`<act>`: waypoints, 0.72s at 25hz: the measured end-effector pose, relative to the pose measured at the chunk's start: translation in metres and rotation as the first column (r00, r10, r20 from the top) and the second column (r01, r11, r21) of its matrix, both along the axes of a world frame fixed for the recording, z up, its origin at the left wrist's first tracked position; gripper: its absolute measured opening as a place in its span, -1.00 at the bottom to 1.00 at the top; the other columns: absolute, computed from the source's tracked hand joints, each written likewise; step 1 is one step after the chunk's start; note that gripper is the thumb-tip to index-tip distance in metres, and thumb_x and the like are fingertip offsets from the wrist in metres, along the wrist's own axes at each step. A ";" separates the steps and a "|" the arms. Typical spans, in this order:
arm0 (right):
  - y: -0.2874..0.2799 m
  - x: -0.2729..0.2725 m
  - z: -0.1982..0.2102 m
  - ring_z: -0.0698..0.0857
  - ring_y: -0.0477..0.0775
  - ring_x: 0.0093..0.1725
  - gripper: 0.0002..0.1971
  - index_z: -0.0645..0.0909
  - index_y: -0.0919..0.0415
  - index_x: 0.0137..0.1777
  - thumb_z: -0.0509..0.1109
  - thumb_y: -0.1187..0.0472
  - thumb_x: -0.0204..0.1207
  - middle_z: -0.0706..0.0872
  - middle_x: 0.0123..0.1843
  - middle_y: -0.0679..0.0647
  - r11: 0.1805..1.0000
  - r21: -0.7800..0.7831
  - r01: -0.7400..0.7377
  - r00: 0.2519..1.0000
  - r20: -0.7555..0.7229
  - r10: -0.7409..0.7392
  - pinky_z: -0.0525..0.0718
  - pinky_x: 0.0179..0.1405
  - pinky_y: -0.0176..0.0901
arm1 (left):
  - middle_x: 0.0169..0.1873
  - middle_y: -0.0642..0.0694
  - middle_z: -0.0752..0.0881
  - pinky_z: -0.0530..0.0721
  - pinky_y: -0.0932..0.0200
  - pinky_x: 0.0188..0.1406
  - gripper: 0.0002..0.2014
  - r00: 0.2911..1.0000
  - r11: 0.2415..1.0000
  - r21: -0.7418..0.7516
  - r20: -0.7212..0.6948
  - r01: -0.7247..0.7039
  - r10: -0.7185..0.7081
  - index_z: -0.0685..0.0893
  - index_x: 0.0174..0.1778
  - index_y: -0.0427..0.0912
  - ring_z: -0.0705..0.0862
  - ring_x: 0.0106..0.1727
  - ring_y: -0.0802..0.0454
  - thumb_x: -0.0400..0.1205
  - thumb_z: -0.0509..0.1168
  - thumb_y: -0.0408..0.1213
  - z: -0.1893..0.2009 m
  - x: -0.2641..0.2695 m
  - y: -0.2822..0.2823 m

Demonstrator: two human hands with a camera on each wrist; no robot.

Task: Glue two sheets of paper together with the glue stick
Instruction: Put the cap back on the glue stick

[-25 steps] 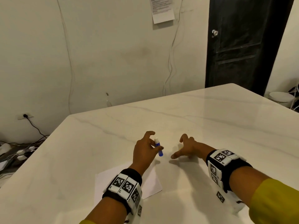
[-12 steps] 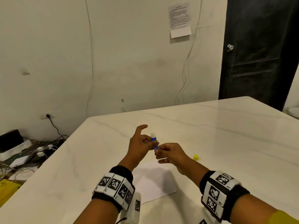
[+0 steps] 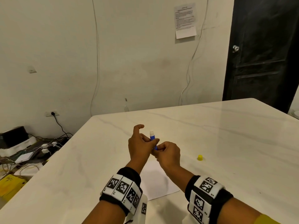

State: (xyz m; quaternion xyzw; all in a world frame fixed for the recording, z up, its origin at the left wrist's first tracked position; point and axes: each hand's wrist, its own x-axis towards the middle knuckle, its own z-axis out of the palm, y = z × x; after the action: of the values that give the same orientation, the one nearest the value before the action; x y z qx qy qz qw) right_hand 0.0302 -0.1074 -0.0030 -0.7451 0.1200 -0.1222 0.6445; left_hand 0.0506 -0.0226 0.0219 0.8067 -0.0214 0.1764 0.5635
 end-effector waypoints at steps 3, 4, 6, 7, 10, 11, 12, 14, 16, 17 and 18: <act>-0.007 -0.003 0.006 0.70 0.07 -0.37 -0.89 0.67 0.32 -0.22 0.56 0.33 0.37 0.71 -0.35 0.14 0.981 0.129 -0.145 0.989 -0.007 0.148 0.72 -0.35 -0.24 | -0.14 -0.12 0.74 0.66 0.15 0.12 -0.56 0.924 0.932 -0.239 -0.204 0.273 -0.322 0.51 0.31 -0.13 0.72 0.05 -0.04 0.52 0.43 -0.27 0.003 0.004 0.016; -0.011 -0.004 0.008 0.69 0.04 -0.39 -0.91 0.69 0.34 -0.18 0.55 0.36 0.38 0.70 -0.36 0.13 0.961 0.177 -0.210 0.976 -0.011 0.216 0.71 -0.39 -0.28 | 0.00 -0.09 0.76 0.65 0.08 0.21 -0.64 0.850 0.871 -0.307 -0.249 0.385 -0.463 0.55 0.32 -0.15 0.70 0.17 -0.04 0.60 0.33 -0.26 0.003 0.004 0.022; -0.015 -0.005 0.013 0.68 0.01 -0.39 -0.95 0.71 0.37 -0.14 0.49 0.41 0.42 0.69 -0.36 0.12 0.922 0.239 -0.304 0.948 -0.024 0.319 0.71 -0.41 -0.33 | 0.10 -0.05 0.78 0.68 0.15 0.16 -0.74 0.759 0.792 -0.326 -0.254 0.517 -0.600 0.63 0.26 -0.17 0.73 0.20 0.01 0.68 0.20 -0.29 0.000 0.003 0.030; -0.016 -0.005 0.015 0.68 0.00 -0.39 -0.98 0.70 0.34 -0.19 0.49 0.42 0.42 0.69 -0.36 0.11 0.913 0.250 -0.324 0.940 -0.027 0.341 0.71 -0.42 -0.34 | 0.05 -0.04 0.80 0.70 0.22 0.09 -0.77 0.767 0.797 -0.303 -0.242 0.522 -0.595 0.67 0.20 -0.17 0.76 0.14 0.04 0.67 0.20 -0.31 0.000 0.004 0.030; -0.016 -0.004 0.014 0.69 0.03 -0.37 -0.94 0.71 0.31 -0.23 0.55 0.40 0.36 0.71 -0.35 0.11 0.936 0.225 -0.272 0.955 -0.052 0.290 0.69 -0.40 -0.32 | -0.21 0.00 0.83 0.66 0.33 -0.12 -0.90 0.878 0.899 -0.205 -0.218 0.386 -0.427 0.75 -0.08 -0.19 0.80 -0.15 0.18 0.55 0.37 -0.41 0.007 0.002 0.023; -0.016 -0.003 0.012 0.71 0.06 -0.34 -0.88 0.72 0.39 -0.16 0.57 0.39 0.34 0.73 -0.32 0.14 0.950 0.202 -0.237 0.966 -0.058 0.253 0.69 -0.39 -0.30 | -0.29 -0.02 0.82 0.64 0.33 -0.17 -0.92 0.906 0.923 -0.193 -0.206 0.332 -0.369 0.74 -0.17 -0.22 0.79 -0.23 0.18 0.49 0.43 -0.46 0.007 0.003 0.020; -0.014 -0.002 0.010 0.73 0.09 -0.30 -0.81 0.72 0.44 -0.09 0.58 0.38 0.32 0.74 -0.29 0.15 0.962 0.180 -0.208 0.973 -0.062 0.222 0.67 -0.39 -0.29 | -0.34 -0.08 0.78 0.64 0.32 -0.20 -0.89 0.929 0.940 -0.187 -0.189 0.285 -0.319 0.70 -0.27 -0.23 0.77 -0.27 0.12 0.44 0.47 -0.49 0.006 0.004 0.019; -0.010 -0.003 0.008 0.71 0.10 -0.30 -0.79 0.71 0.44 -0.09 0.59 0.38 0.31 0.72 -0.32 0.13 0.974 0.140 -0.180 0.980 -0.056 0.189 0.65 -0.39 -0.29 | -0.40 -0.22 0.66 0.65 0.20 -0.23 -0.70 0.961 0.967 -0.157 -0.159 0.200 -0.225 0.52 -0.45 -0.22 0.69 -0.28 -0.07 0.34 0.55 -0.51 0.002 0.005 0.015; -0.006 -0.004 0.009 0.66 0.05 -0.35 -0.86 0.69 0.36 -0.14 0.57 0.38 0.34 0.69 -0.35 0.10 0.976 0.145 -0.160 0.985 -0.041 0.167 0.63 -0.39 -0.28 | -0.35 -0.32 0.66 0.66 0.06 -0.18 -0.65 0.972 0.979 -0.119 -0.148 0.167 -0.184 0.47 -0.47 -0.19 0.69 -0.21 -0.20 0.33 0.57 -0.47 0.002 0.006 0.011; -0.007 -0.004 0.010 0.66 0.03 -0.37 -0.88 0.68 0.34 -0.16 0.56 0.39 0.36 0.68 -0.36 0.09 0.976 0.167 -0.142 0.988 -0.039 0.150 0.63 -0.40 -0.28 | -0.27 -0.33 0.71 0.68 0.09 -0.14 -0.74 0.967 0.975 -0.113 -0.150 0.191 -0.206 0.55 -0.40 -0.19 0.72 -0.15 -0.20 0.37 0.55 -0.44 0.005 0.005 0.010; -0.009 -0.003 0.011 0.66 0.00 -0.39 -0.88 0.66 0.35 -0.18 0.55 0.38 0.36 0.67 -0.38 0.08 0.973 0.193 -0.124 0.990 -0.044 0.135 0.63 -0.42 -0.29 | -0.18 -0.26 0.76 0.70 0.19 -0.13 -0.86 0.949 0.959 -0.134 -0.164 0.248 -0.269 0.64 -0.25 -0.20 0.74 -0.09 -0.13 0.44 0.50 -0.41 0.008 0.003 0.010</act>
State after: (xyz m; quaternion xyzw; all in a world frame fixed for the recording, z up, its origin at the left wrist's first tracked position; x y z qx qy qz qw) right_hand 0.0270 -0.1161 0.0079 -0.6895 0.1006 -0.0468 0.7157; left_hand 0.0541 -0.0124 0.0300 0.7767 -0.0659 0.0282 0.6258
